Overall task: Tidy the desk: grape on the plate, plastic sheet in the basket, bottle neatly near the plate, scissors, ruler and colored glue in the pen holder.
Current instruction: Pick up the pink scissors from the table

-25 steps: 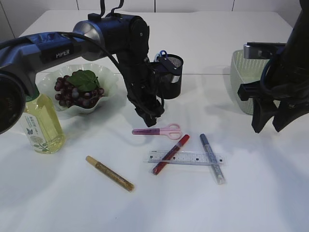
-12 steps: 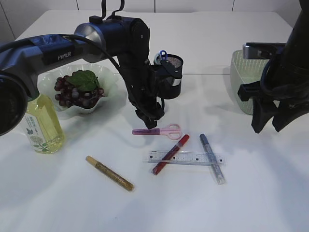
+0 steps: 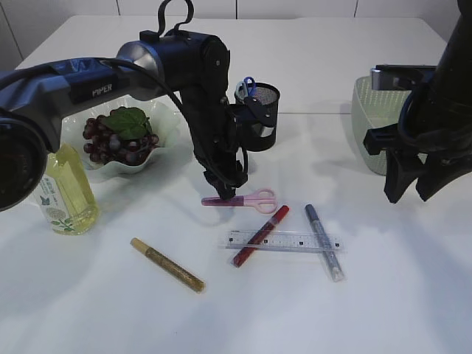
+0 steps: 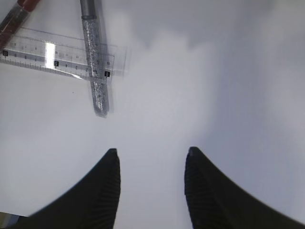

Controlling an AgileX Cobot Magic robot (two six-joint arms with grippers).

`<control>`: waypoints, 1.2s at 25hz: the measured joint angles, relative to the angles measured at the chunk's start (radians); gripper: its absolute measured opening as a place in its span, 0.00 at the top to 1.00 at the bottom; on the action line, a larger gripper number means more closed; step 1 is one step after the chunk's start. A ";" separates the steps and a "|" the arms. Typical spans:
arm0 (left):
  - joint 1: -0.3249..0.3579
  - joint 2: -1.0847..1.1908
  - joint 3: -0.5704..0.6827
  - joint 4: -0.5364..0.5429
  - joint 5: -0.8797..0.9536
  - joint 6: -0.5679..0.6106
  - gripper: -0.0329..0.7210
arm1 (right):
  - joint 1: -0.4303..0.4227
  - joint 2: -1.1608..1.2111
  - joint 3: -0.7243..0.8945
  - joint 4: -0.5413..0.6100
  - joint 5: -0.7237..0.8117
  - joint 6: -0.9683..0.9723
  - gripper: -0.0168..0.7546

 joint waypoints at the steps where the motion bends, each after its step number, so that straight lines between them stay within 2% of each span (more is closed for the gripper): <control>1: 0.000 0.000 0.000 0.001 0.000 0.002 0.52 | 0.000 0.000 0.000 0.000 0.000 0.000 0.51; 9: 0.000 0.014 0.000 0.002 0.000 0.023 0.52 | 0.000 0.000 0.000 0.000 0.000 -0.004 0.51; 19: -0.041 0.018 0.000 0.002 0.000 0.063 0.52 | 0.000 0.000 0.000 0.000 0.000 -0.006 0.51; 30: -0.055 0.037 0.000 0.026 -0.002 0.075 0.52 | 0.000 0.000 0.000 0.000 0.000 -0.011 0.51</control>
